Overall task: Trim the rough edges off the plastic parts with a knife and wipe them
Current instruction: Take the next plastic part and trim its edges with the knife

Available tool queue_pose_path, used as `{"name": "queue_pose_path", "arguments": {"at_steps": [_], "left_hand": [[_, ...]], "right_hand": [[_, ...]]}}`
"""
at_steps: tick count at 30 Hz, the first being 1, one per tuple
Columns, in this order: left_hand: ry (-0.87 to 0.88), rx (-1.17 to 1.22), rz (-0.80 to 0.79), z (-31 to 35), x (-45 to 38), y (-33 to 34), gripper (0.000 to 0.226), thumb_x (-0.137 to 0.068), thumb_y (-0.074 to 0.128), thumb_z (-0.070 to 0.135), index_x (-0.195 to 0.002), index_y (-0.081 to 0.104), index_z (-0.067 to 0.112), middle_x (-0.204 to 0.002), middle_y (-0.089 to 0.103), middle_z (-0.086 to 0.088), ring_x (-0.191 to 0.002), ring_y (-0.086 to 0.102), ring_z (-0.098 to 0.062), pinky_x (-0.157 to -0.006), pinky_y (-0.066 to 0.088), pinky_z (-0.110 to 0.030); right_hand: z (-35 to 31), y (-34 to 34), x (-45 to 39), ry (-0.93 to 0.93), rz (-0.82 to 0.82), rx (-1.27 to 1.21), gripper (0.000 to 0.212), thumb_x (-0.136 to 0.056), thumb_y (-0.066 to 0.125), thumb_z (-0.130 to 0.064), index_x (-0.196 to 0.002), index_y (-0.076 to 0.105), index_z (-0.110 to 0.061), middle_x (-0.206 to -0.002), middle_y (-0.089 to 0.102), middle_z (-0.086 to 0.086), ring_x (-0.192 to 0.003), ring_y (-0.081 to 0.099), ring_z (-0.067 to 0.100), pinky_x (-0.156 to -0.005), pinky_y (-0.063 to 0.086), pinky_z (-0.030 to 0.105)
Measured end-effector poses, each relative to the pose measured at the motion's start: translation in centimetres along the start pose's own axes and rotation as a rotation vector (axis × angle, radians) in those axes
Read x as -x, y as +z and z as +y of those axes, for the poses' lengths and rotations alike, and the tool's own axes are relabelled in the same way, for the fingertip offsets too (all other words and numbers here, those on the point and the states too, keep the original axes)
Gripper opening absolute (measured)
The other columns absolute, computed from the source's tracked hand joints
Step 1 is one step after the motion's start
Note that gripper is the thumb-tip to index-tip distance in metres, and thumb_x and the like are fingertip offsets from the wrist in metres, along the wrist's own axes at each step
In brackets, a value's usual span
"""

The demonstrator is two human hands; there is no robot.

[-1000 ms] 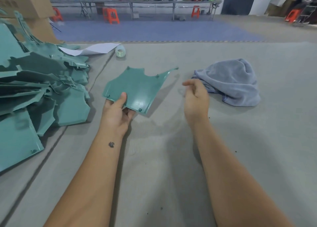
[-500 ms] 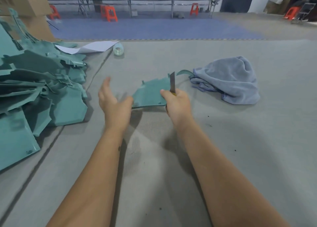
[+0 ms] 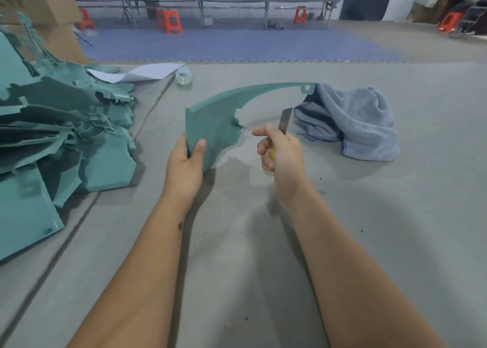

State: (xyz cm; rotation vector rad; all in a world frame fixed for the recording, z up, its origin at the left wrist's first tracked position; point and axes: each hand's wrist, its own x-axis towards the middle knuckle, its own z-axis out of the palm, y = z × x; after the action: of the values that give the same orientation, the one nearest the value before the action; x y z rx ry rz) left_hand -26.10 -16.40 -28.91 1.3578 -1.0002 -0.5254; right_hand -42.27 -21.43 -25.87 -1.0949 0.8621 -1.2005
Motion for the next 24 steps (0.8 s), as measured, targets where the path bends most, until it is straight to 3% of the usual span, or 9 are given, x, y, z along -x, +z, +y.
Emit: {"name": "queue_pose_path", "arguments": {"at_steps": [5, 9, 11, 13, 17, 19, 21, 23, 24], "left_hand": [[0.006, -0.012, 0.01, 0.2, 0.1, 0.0, 0.016, -0.099, 0.051, 0.025, -0.108, 0.058, 0.037, -0.099, 0.065, 0.024, -0.088, 0.06, 0.011, -0.079, 0.048, -0.018], [0.06, -0.095, 0.316, 0.7, -0.9, -1.7, 0.021, -0.09, 0.063, 0.028, -0.111, 0.061, 0.028, -0.099, 0.067, 0.013, -0.078, 0.062, 0.006, -0.069, 0.049, -0.011], [0.038, -0.164, 0.425, 0.7, -1.6, -3.1, 0.028, -0.085, 0.067, 0.028, -0.112, 0.061, 0.023, -0.1, 0.062, 0.01, -0.071, 0.055, 0.019, -0.063, 0.042, -0.001], [-0.053, -0.177, 0.415, 0.2, -1.9, -3.9, 0.026, -0.083, 0.065, 0.022, -0.109, 0.062, 0.024, -0.09, 0.059, 0.015, -0.059, 0.048, 0.027, -0.052, 0.034, 0.004], [-0.222, -0.07, 0.29, 0.6, -2.0, -4.2, 0.028, -0.07, 0.051, 0.012, -0.083, 0.071, 0.028, -0.062, 0.055, 0.02, -0.051, 0.047, 0.004, -0.046, 0.036, -0.014], [-0.259, 0.072, 0.369, 0.8, -2.2, -4.2, 0.036, -0.072, 0.053, 0.013, -0.102, 0.072, 0.021, -0.075, 0.062, 0.012, -0.062, 0.053, -0.005, -0.049, 0.04, -0.016], [-0.298, 0.38, 0.471, 1.2, -2.2, -4.2, 0.031, -0.083, 0.061, 0.022, -0.114, 0.064, 0.018, -0.094, 0.067, -0.002, -0.071, 0.065, -0.015, -0.055, 0.052, -0.023], [-0.266, 0.608, 0.507, 1.3, -2.3, -4.1, 0.039, -0.089, 0.06, 0.034, -0.125, 0.053, 0.021, -0.117, 0.064, -0.005, -0.096, 0.067, -0.018, -0.074, 0.055, -0.03], [-0.244, 0.614, 0.506, 1.3, -2.3, -3.9, 0.05, -0.09, 0.056, 0.035, -0.136, 0.043, 0.022, -0.131, 0.056, -0.003, -0.11, 0.06, -0.016, -0.084, 0.05, -0.029]], "right_hand": [[0.2, 0.0, -0.1, 0.001, 0.022, 0.086, 0.024, -0.099, 0.05, -0.026, -0.084, 0.066, -0.015, -0.06, 0.048, 0.001, -0.042, 0.029, 0.007, -0.042, 0.025, 0.016], [0.7, 0.0, -0.1, -0.108, 0.143, 0.15, 0.018, -0.095, 0.054, -0.019, -0.078, 0.059, -0.015, -0.061, 0.044, -0.004, -0.046, 0.032, 0.004, -0.047, 0.03, 0.017], [0.7, -0.3, -0.2, -0.243, 0.275, 0.192, 0.023, -0.094, 0.055, -0.013, -0.072, 0.053, -0.02, -0.056, 0.041, -0.014, -0.048, 0.033, 0.001, -0.048, 0.03, 0.014], [0.8, -0.8, -0.4, -0.33, 0.35, 0.278, 0.027, -0.094, 0.053, -0.013, -0.069, 0.048, -0.023, -0.049, 0.038, -0.017, -0.048, 0.032, 0.002, -0.047, 0.028, 0.014], [0.8, -1.7, -0.9, -0.348, 0.38, 0.494, 0.029, -0.097, 0.049, -0.02, -0.068, 0.045, -0.02, -0.06, 0.043, -0.013, -0.055, 0.036, 0.005, -0.054, 0.03, 0.021], [0.7, -2.3, -1.1, -0.367, 0.398, 0.592, 0.025, -0.101, 0.044, -0.023, -0.079, 0.055, -0.016, -0.081, 0.053, -0.007, -0.066, 0.043, 0.005, -0.061, 0.032, 0.024], [0.6, -2.9, -1.3, -0.414, 0.457, 0.588, 0.026, -0.103, 0.04, -0.023, -0.095, 0.062, -0.011, -0.095, 0.053, -0.004, -0.075, 0.046, -0.002, -0.065, 0.033, 0.015], [0.4, -3.7, -1.7, -0.47, 0.502, 0.548, 0.026, -0.104, 0.04, -0.019, -0.1, 0.064, -0.011, -0.096, 0.049, -0.007, -0.08, 0.047, -0.014, -0.071, 0.035, 0.007], [0.3, -4.1, -2.0, -0.491, 0.509, 0.545, 0.024, -0.103, 0.04, -0.016, -0.101, 0.064, -0.011, -0.098, 0.049, -0.008, -0.085, 0.048, -0.015, -0.077, 0.038, 0.008]]}}
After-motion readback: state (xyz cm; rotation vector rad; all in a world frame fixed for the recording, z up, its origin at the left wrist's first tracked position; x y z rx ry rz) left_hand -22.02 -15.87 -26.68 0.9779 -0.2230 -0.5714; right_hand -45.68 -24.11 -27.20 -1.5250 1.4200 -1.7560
